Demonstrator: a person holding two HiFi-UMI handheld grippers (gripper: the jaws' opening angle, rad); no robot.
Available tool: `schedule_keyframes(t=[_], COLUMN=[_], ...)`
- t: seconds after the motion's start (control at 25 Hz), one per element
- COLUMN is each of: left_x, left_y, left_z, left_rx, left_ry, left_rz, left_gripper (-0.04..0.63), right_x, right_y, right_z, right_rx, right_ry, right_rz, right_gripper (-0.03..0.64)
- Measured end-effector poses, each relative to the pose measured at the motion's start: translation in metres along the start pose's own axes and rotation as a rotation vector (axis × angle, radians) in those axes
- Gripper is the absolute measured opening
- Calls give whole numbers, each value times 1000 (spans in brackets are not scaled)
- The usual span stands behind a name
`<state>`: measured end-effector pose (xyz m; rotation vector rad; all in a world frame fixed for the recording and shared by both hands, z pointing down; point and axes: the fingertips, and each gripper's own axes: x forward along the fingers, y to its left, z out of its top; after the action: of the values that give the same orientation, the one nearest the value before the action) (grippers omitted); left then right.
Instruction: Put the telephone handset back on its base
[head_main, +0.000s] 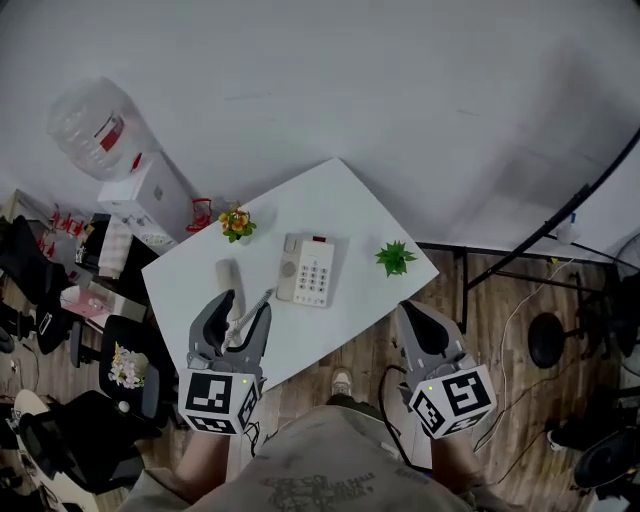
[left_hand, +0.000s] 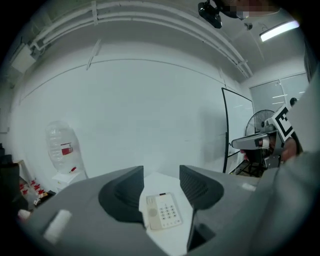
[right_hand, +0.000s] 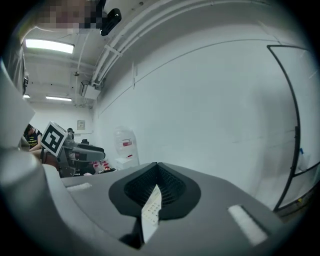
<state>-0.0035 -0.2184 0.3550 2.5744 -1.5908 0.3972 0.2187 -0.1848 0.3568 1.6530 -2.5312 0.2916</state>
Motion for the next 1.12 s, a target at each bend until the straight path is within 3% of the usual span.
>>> schedule_keyframes(t=[0.28,0.64,0.84,1.12], left_x=[33,26,9,5], left_y=[25,59,80,102], left_z=[4,4,4,-5], left_rx=[-20,-57,-92,-66], left_ry=[33,41,31,74], left_rz=[143,287,332,335], left_gripper=[219,219,219,219], right_x=[68,114,118,129], right_y=[-26,-17,-3,14], right_z=[8,15,17,10], right_rx=[-12,-45,-108,-75], right_ry=[14,39,67,80], right_rz=[139,264,300,278], right_gripper=[29,29,29,29])
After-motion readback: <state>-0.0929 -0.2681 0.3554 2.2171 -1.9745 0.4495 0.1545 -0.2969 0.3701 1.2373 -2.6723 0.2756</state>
